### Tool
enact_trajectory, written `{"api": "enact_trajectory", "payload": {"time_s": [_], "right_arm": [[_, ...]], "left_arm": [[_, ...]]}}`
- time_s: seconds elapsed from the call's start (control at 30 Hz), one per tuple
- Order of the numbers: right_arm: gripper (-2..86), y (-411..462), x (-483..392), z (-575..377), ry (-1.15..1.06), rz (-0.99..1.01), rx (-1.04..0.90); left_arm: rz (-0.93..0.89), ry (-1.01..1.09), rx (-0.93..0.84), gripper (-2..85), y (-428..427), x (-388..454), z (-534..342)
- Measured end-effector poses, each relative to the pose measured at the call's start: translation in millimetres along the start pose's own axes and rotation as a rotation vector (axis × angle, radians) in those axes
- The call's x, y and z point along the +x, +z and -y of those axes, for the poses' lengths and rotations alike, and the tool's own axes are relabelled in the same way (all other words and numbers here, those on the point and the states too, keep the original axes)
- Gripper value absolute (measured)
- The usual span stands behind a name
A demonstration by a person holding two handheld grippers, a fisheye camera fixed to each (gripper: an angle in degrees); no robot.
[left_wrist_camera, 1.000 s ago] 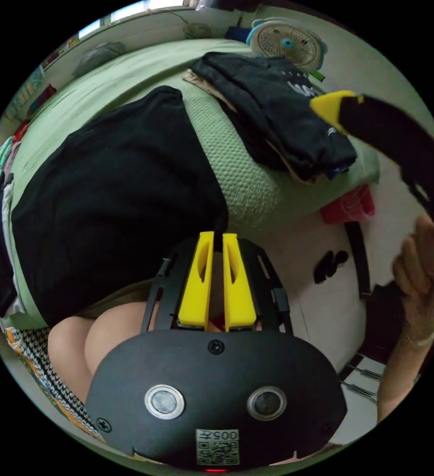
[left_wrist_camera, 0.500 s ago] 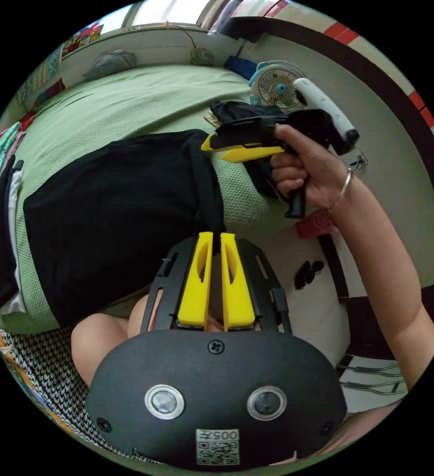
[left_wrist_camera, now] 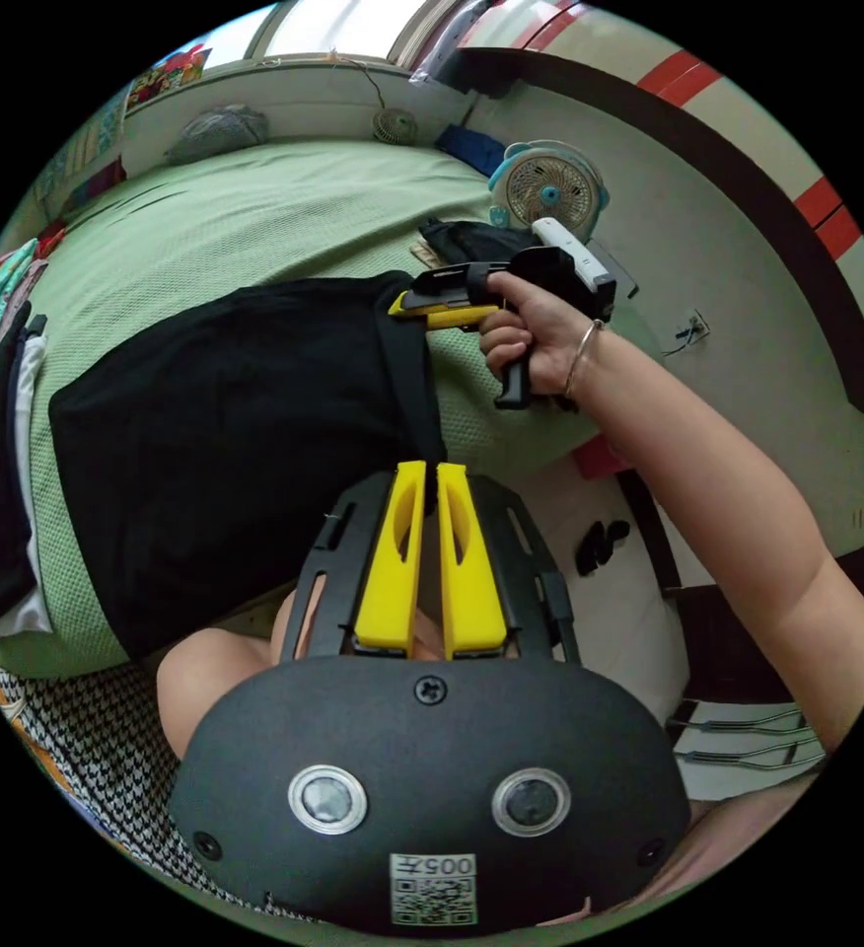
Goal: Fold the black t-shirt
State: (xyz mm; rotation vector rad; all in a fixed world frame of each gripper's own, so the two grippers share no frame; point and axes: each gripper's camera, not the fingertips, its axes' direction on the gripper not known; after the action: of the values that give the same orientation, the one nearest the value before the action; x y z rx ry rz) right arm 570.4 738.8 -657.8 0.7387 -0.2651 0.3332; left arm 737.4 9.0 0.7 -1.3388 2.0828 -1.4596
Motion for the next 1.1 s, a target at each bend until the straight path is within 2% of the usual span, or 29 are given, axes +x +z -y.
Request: {"api": "enact_trajectory", "payload": {"time_s": [0.23, 0.57, 0.63, 0.77, 0.9, 1.03, 1.1], "right_arm": [[-0.3, -28.8, -42.9, -4.2, -0.109, -0.137, 0.059], [-0.7, -87.2, -68.8, -35.0, -0.04, -0.462, 0.227], [-0.8, -79.6, -77.1, -41.8, -0.025, -0.519, 0.218], [-0.8, -46.9, -108.6, -57.6, -0.078, -0.574, 0.194], [-0.8, -0.4, -164.3, -74.0, -0.233, -0.652, 0.172], [0.6, 52.4, -214.1, -89.1, -0.362, -0.667, 0.143], [4.1, 87.8, -237.8, -101.1, -0.439, -0.6, 0.148]], "left_arm": [[-0.066, 0.046, 0.027, 3.4, -14.8, 14.8, 7.4], [-0.095, 0.204, 0.055, 3.5, -41.4, 54.4, 42.8], [-0.107, 0.198, 0.051, 3.5, -43.7, 49.5, 38.6], [0.001, 0.182, 0.047, 3.5, -52.6, 30.5, 23.6], [-0.002, 0.106, 0.068, 3.5, -71.6, -3.3, 12.8], [0.051, 0.0, 0.082, 3.4, -92.3, -50.9, -6.5], [0.077, -0.056, 0.059, 3.3, -94.6, -72.6, -16.7]]}}
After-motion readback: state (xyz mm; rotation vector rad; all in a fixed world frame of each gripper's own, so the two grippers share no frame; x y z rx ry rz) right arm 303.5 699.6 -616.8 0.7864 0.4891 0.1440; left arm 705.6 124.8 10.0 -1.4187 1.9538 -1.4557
